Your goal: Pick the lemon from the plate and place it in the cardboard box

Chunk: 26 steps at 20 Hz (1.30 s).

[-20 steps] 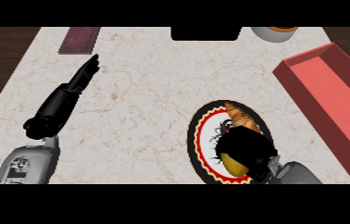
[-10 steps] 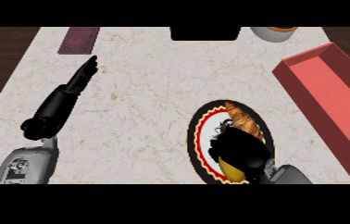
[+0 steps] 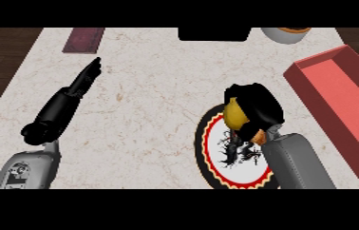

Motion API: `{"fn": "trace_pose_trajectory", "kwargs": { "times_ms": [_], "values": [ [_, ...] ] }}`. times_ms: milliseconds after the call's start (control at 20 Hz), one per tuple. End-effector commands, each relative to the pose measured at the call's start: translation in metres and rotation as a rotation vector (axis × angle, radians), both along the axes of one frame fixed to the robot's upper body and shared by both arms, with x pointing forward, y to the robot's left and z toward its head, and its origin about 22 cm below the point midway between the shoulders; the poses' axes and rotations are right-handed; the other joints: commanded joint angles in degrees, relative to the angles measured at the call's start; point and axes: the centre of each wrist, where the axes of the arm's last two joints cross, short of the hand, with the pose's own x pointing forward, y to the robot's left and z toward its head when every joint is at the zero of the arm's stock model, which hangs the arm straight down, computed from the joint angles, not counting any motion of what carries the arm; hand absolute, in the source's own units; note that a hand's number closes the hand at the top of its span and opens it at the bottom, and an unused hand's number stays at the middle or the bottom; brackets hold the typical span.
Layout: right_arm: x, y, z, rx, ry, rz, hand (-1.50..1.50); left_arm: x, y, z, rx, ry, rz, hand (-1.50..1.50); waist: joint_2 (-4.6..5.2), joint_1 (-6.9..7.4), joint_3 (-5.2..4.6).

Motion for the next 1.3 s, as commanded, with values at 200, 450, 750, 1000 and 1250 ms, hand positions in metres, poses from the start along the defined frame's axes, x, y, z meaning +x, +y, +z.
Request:
{"fn": "trace_pose_trajectory", "kwargs": {
  "times_ms": [200, 450, 750, 1000, 1250],
  "values": [
    [0.041, 0.018, 0.069, -0.001, -0.247, -0.225, 1.50, 0.006, 0.003, -0.005, -0.013, -0.006, 0.020, 0.00, -0.41, -0.82, -0.08],
    [0.044, -0.005, 0.124, 0.120, -0.384, -0.427, 1.50, 0.005, 0.012, 0.005, -0.003, 0.002, 0.026, 0.00, -0.64, -1.33, -0.07],
    [0.051, -0.043, 0.152, 0.270, -0.473, -0.721, 1.50, 0.006, -0.013, -0.008, 0.013, 0.014, 0.026, 0.00, -0.37, -1.28, -0.05],
    [0.062, -0.103, 0.158, 0.310, -0.506, -0.855, 1.50, -0.004, 0.005, -0.002, 0.015, 0.009, 0.015, 0.00, -0.34, -0.45, -0.02],
    [0.057, -0.174, 0.168, 0.256, -0.489, -0.924, 1.50, -0.004, -0.006, -0.001, -0.005, 0.003, 0.018, 0.00, -0.33, -0.73, -0.02]
  ]
}}
